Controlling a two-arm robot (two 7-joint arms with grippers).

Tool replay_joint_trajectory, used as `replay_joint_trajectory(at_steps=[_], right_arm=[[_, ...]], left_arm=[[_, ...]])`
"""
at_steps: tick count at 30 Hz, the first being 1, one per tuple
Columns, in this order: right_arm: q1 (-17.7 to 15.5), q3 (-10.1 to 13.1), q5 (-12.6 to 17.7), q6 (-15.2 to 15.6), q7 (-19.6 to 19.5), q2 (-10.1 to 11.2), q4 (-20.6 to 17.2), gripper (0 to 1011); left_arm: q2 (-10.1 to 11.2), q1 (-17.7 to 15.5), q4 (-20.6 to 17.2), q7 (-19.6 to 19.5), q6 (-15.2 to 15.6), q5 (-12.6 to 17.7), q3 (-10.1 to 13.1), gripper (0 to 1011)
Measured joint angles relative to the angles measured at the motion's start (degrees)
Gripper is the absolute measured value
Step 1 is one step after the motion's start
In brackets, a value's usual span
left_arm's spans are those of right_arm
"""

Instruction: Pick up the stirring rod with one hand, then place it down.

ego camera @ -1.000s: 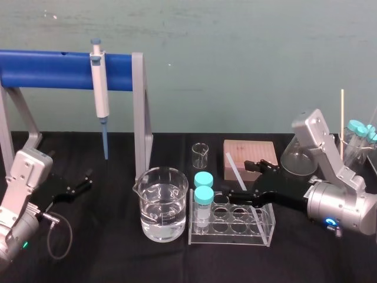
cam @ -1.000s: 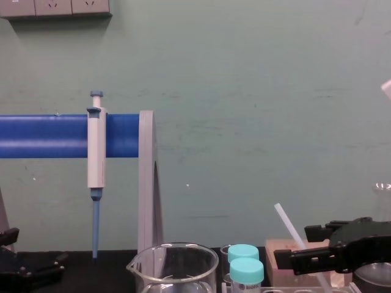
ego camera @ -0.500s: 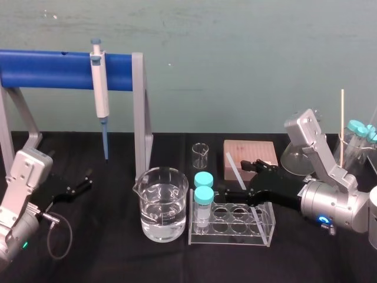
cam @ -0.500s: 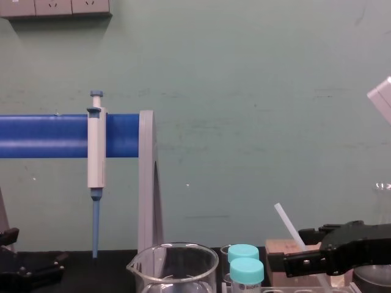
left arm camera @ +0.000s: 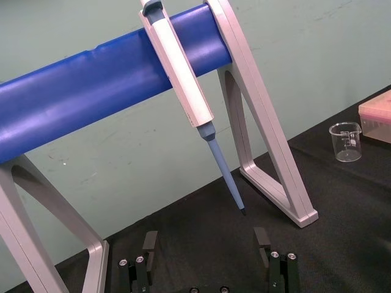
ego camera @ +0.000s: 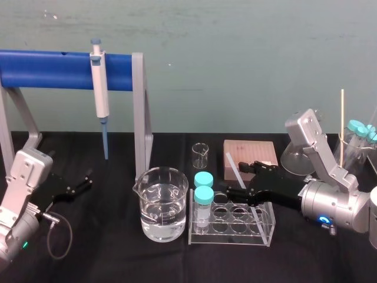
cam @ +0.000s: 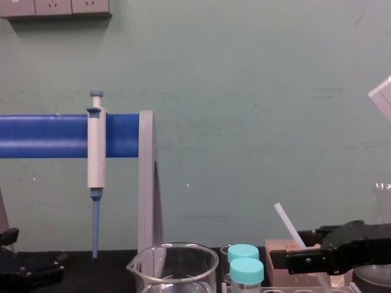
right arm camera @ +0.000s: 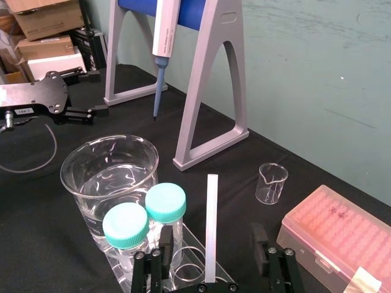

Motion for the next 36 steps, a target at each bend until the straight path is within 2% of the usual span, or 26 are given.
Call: replay_joint_trajectory(at_steps=[7,9,10,15,16,19,20,22,23,26,32,36], right_arm=[[0.0,0.0,0.0,0.0,0.0,0.0,-0.1,628],[0.0,0.0,0.0,0.0,0.0,0.0,-0.1,596],[0.0,0.1,0.1,0.0,0.0,0.0,-0.1,538],[0.0,0.1,0.1,0.0,0.0,0.1,-0.1,392],[0.0,0.1,0.1,-0.1,0.0,0.1,-0.1,321],[0.0,0.1,0.1,-0.1,0.0,0.1,-0.1,263],[0.0,0.1,0.1,-0.1,0.0,0.1,-0.1,202],[0.0,0.1,0.1,-0.1,0.0,0.1,-0.1,164],[0.0,0.1,0.1,-0.1,0.0,0.1,-0.1,112],[0.0,0.1,0.1,-0.1,0.0,0.1,-0.1,72],[-0.1,0.1,0.1,-0.1,0.0,0.1,-0.1,72],[-0.5,0.6,0.4,-1.1,0.0,-0.3,-0.1,72]], left_arm=[[0.0,0.0,0.0,0.0,0.0,0.0,0.0,1000],[0.0,0.0,0.0,0.0,0.0,0.0,0.0,1000],[0.0,0.0,0.0,0.0,0.0,0.0,0.0,1000],[0.0,0.0,0.0,0.0,0.0,0.0,0.0,1000],[0.0,0.0,0.0,0.0,0.0,0.0,0.0,1000],[0.0,0.0,0.0,0.0,0.0,0.0,0.0,1000],[0.0,0.0,0.0,0.0,0.0,0.0,0.0,1000],[0.0,0.0,0.0,0.0,0.0,0.0,0.0,1000],[0.0,0.0,0.0,0.0,0.0,0.0,0.0,1000],[0.0,0.0,0.0,0.0,0.0,0.0,0.0,1000],[0.0,0.0,0.0,0.0,0.0,0.0,0.0,1000],[0.0,0.0,0.0,0.0,0.0,0.0,0.0,1000]])
